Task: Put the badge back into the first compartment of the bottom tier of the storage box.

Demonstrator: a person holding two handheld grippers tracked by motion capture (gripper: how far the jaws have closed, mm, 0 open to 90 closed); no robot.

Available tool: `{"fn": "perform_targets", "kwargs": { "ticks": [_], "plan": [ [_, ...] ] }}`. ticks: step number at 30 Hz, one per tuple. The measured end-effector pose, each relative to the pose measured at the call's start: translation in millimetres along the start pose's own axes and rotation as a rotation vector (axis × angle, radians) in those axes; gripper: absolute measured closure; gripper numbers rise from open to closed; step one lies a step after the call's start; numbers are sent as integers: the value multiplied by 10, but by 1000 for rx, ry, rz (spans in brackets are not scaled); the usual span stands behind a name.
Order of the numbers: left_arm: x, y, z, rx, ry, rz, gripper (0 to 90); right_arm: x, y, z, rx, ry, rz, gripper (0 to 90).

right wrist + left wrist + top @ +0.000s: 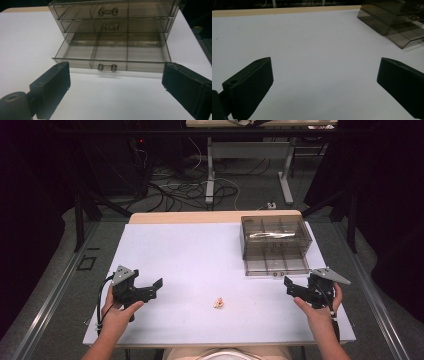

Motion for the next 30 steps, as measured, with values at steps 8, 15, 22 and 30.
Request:
{"fn": "perform_targets", "kwargs": {
  "ticks": [8, 15, 22, 30],
  "plan": [
    [-5, -4, -7, 3, -3, 8, 6, 12, 22, 139, 58, 1, 10, 146],
    [-5, -15, -31, -3, 5, 8, 7, 14, 44, 312, 132, 7, 20, 182],
    [-14, -25, -36, -1, 11, 14, 8, 17, 54, 480, 203, 45, 35, 222],
    [-19, -39, -41, -3, 10, 6, 9, 10, 97, 614, 261, 98, 81, 275]
  ]
}}
Point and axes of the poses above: each handheld gripper's, and its own axes: y roughly forward along the jaws, x roughly out of its top, z roughly to its left, the point moved 1 cm from there along y, roughly forward along the jaws, and after that the axes turned 7 degrees about -z, right-handed, at the moved point
